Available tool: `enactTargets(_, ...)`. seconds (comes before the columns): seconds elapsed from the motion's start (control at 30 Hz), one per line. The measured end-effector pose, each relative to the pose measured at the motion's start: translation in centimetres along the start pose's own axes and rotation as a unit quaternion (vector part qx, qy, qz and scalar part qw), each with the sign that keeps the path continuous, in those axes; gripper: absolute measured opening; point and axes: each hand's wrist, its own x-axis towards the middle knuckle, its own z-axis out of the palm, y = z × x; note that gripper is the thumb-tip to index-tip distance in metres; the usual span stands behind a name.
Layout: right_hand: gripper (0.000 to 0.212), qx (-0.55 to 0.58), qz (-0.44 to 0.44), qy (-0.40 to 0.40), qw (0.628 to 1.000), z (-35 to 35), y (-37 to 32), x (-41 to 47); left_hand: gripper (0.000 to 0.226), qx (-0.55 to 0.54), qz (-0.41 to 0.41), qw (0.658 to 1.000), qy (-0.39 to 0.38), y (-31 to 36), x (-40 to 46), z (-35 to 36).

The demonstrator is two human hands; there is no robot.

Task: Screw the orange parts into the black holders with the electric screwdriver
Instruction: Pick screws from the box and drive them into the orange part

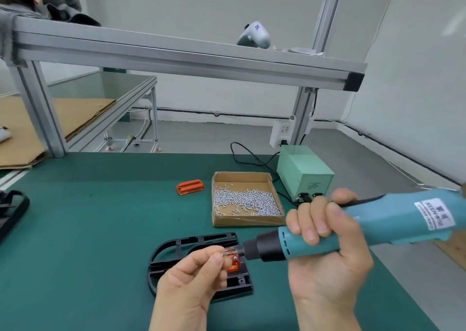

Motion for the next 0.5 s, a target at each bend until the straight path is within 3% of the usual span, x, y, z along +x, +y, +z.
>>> enactTargets(0.17, 0.018, 0.024, 0.007, 0.05, 0.998, -0.5, 0.4, 0.4, 0.009, 0.004, -0.031, 0.999, -0.009, 0.0, 0.0, 0.5)
enactTargets(0.23, 0.018, 0.025, 0.016, 0.057, 0.998, -0.6, 0.6, 0.5, 0.025, 0.013, -0.054, 0.998, 0.001, -0.3, 0.1, 0.2)
enactTargets(0.3, 0.019, 0.026, 0.025, 0.058, 0.998, -0.6, 0.9, 0.5, 0.01, -0.004, -0.081, 0.997, 0.0, 0.0, -0.2, 0.5)
enactTargets(0.37, 0.019, 0.029, 0.029, 0.061, 0.997, -0.5, 1.2, 0.5, 0.04, 0.01, -0.085, 0.996, -0.007, -0.3, -0.2, 0.2)
enactTargets(0.43, 0.019, 0.027, 0.034, 0.075, 0.996, -0.3, 1.3, 0.6, 0.015, 0.006, -0.07, 0.997, 0.012, -0.1, 0.1, -0.1)
enactTargets(0.5, 0.018, 0.026, 0.042, 0.095, 0.994, -0.3, 1.5, 0.6, 0.012, 0.039, -0.04, 0.998, 0.016, -0.1, 0.4, -0.3)
